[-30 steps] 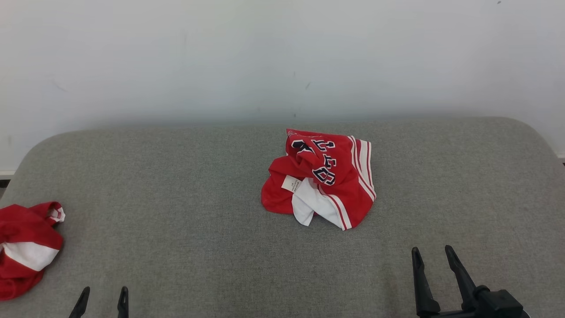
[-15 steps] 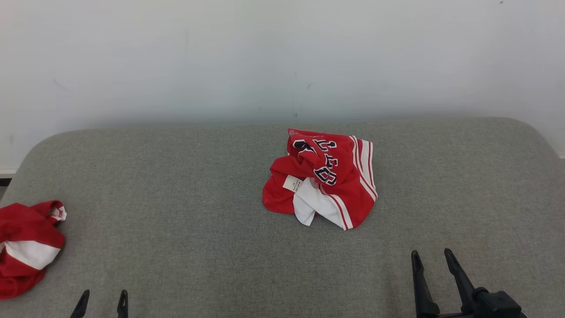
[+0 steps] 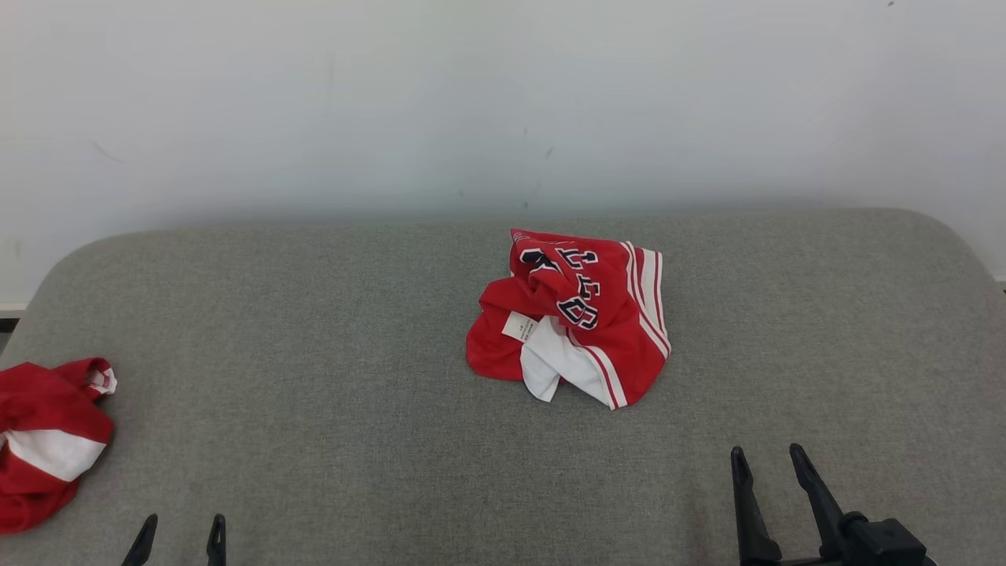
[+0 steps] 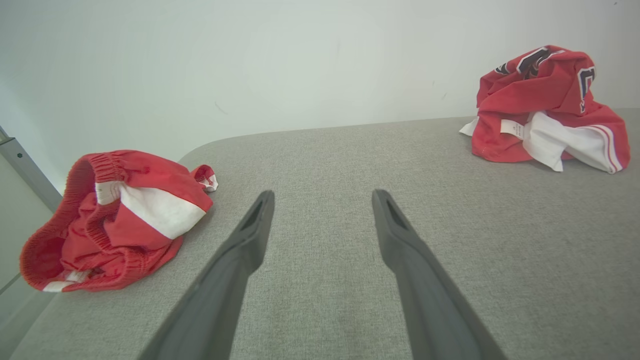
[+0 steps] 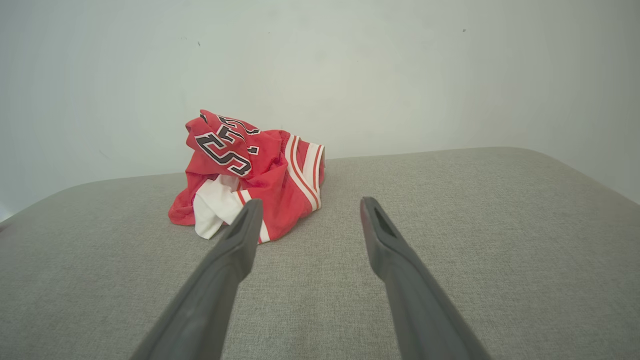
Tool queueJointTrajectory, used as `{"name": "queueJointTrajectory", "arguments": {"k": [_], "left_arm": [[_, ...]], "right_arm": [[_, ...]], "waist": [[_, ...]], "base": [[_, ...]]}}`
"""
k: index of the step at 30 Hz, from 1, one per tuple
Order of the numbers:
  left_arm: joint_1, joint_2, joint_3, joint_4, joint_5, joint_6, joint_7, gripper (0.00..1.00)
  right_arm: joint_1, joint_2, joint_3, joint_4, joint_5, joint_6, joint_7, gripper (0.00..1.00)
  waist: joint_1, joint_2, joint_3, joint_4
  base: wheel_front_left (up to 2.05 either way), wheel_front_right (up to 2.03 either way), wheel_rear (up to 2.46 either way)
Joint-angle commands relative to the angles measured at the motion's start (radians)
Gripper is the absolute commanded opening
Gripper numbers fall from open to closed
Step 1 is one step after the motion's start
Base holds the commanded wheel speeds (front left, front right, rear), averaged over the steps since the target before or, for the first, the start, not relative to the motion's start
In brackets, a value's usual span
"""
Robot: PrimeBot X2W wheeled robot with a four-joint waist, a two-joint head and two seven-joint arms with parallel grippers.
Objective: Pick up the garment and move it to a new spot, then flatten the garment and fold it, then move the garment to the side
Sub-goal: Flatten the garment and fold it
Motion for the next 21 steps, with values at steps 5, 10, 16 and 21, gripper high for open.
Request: {"name": "queueJointTrajectory", "arguments": {"k": [5,10,16,21], "left_arm": [[-0.012,0.002,0.001,0.003,0.005,-0.002,-0.003,1.00],[-0.017,0.002,0.001,0.004,0.005,-0.004,-0.003,1.00],[-0.022,0.000,-0.008,0.005,0.007,-0.005,-0.003,1.00],[-0.043,-0.002,-0.027,0.010,0.008,-0.007,-0.003,1.00]], "right_arm": [[0.004,0.003,0.001,-0.002,0.000,-0.002,-0.005,1.00],[0.006,0.003,0.002,-0.001,-0.001,-0.002,-0.005,1.00],[0.013,0.003,0.001,-0.001,-0.007,-0.002,-0.005,1.00],[-0.002,0.003,0.023,0.009,-0.021,-0.002,-0.005,1.00]], "waist": [[0.0000,0.0000,0.002,0.000],[0.0000,0.0000,0.004,0.000],[0.0000,0.0000,0.005,0.008],[0.0000,0.0000,0.012,0.035]], "base": [[0.00,0.00,0.00],[0.00,0.00,0.00],[0.00,0.00,0.00],[0.00,0.00,0.00]]}}
